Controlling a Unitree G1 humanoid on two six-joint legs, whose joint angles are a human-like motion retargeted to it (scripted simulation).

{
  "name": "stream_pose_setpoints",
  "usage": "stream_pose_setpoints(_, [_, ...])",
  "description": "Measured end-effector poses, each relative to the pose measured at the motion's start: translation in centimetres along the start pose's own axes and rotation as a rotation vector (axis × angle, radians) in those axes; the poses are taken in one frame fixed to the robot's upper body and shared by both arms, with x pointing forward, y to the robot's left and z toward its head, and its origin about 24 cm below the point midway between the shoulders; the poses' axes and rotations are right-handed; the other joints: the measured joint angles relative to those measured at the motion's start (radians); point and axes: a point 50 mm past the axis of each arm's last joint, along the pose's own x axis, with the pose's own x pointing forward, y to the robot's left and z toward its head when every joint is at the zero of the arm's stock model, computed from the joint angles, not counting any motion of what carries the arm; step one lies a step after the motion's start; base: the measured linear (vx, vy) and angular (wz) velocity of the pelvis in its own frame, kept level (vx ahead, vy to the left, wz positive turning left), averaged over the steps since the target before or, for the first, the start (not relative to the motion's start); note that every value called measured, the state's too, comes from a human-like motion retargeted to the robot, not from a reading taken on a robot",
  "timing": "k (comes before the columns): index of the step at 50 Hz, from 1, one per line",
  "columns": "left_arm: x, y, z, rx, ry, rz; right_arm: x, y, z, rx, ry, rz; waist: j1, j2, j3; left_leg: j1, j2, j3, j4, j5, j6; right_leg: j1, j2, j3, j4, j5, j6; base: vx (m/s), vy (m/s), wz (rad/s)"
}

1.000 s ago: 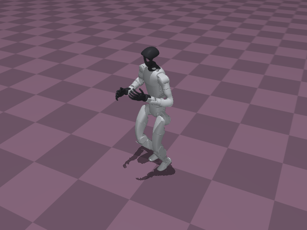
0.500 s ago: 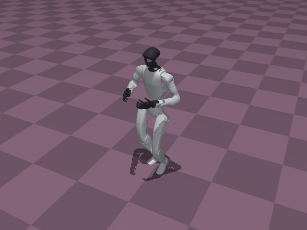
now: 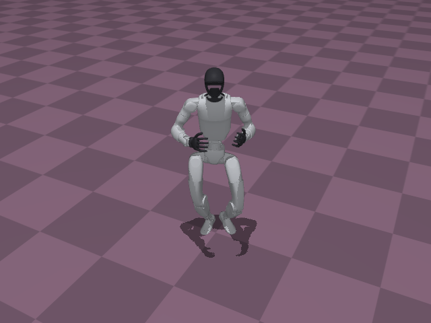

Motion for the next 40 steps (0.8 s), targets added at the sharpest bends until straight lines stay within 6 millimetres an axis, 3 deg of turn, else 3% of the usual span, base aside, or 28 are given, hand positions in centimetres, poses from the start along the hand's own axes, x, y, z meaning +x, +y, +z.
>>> stream_pose_setpoints(5, [-0.3, 0.1, 1.2, 0.09, -0.076, 0.034, -1.6, -0.9, -0.6, 0.024, 0.036, -0.086, -0.023, -0.001, -0.054, 0.066, -0.042, 0.075, -0.218, 0.107, -0.038, -0.001, -0.047, -0.068, -0.066, 0.108, 0.025, -0.17, 0.03, 2.51])
stream_pose_setpoints(12, [-0.7, 0.4, 1.5, 0.192, -0.093, 0.017, -2.1, -1.2, -0.3, -0.045, 0.026, -0.054, -0.038, 0.024, -0.081, 0.089, -0.054, 0.111, -0.284, 0.084, -0.07, -0.025, -0.105, -0.149, -0.017, 0.095, 0.028, -0.22, 0.09, 2.41])
stream_pose_setpoints(22, [-1.7, 1.5, -1.5, 0.242, 0.088, -0.08, -0.8, -0.9, 0.6, -0.158, -0.031, 0.072, 0.007, 0.048, -0.105, 0.023, -0.068, 0.074, -0.274, 0.005, -0.097, -0.006, -0.173, -0.331, -0.023, 0.055, 0.032, -0.14, 0.15, 2.1])
stream_pose_setpoints(30, [-2.3, 1.4, -2.4, 0.194, 0.17, -0.186, -1.8, -1.5, -0.2, -0.19, 0.034, 0.063, 0.072, 0.085, -0.145, -0.015, -0.117, -0.047, -0.337, -0.019, -0.118, 0.057, -0.179, -0.469, -0.054, 0.096, 0.034, -0.02, 0.18, 1.82])
stream_pose_setpoints(34, [-1.8, 0.6, -1.9, 0.176, 0.137, -0.24, -2.7, -1.6, -1.0, -0.164, 0.092, 0.036, 0.073, 0.086, -0.147, -0.019, -0.174, -0.153, -0.348, -0.023, -0.114, 0.044, -0.214, -0.403, 0.065, 0.1, 0.036, 0.05, 0.15, 2.1])
stream_pose_setpoints(40, [-1.3, -0.8, -1.2, 0.158, 0.095, -0.304, -4.0, -0.8, -2.7, -0.066, 0.195, 0.024, 0.046, 0.049, -0.135, -0.026, -0.29, -0.316, -0.327, -0.029, -0.112, -0.08, -0.247, -0.159, 0.283, -0.031, 0.033, 0.06, 0.06, 2.12])
